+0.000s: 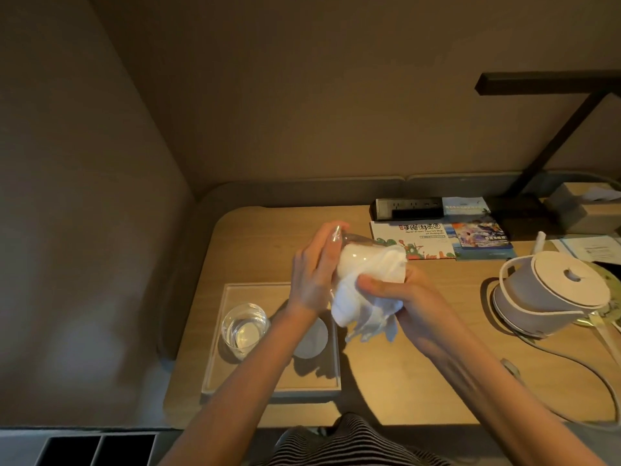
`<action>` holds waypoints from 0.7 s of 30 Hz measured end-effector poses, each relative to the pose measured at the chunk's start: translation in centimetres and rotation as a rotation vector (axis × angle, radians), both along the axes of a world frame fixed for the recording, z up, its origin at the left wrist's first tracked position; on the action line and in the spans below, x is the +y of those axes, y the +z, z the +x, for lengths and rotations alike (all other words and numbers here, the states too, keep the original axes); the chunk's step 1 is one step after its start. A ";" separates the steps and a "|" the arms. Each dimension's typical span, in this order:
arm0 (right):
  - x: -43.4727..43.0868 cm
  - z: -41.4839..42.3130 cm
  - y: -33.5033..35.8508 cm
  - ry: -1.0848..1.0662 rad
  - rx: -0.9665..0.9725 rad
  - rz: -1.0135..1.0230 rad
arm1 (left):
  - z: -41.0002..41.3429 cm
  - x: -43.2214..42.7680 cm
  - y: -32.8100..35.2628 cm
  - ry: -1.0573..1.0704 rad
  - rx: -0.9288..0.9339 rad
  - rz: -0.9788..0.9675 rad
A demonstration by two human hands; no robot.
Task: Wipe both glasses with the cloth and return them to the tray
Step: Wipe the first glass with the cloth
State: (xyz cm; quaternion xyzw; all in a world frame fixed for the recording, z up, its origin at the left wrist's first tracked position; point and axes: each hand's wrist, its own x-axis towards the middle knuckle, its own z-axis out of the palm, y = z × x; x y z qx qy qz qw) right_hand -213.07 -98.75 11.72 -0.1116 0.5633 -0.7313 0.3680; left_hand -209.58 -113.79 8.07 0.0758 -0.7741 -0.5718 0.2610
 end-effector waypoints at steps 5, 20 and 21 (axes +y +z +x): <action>0.5 -0.3 0.4 -0.179 0.625 0.307 | 0.9 -1.1 0.2 -0.168 -0.420 0.246; 1.0 0.1 0.3 0.033 -0.170 -0.177 | 0.9 0.5 0.7 0.032 -0.218 -0.198; 0.9 -0.1 0.2 0.000 -0.262 -0.233 | 0.7 0.1 0.3 0.013 -0.232 -0.242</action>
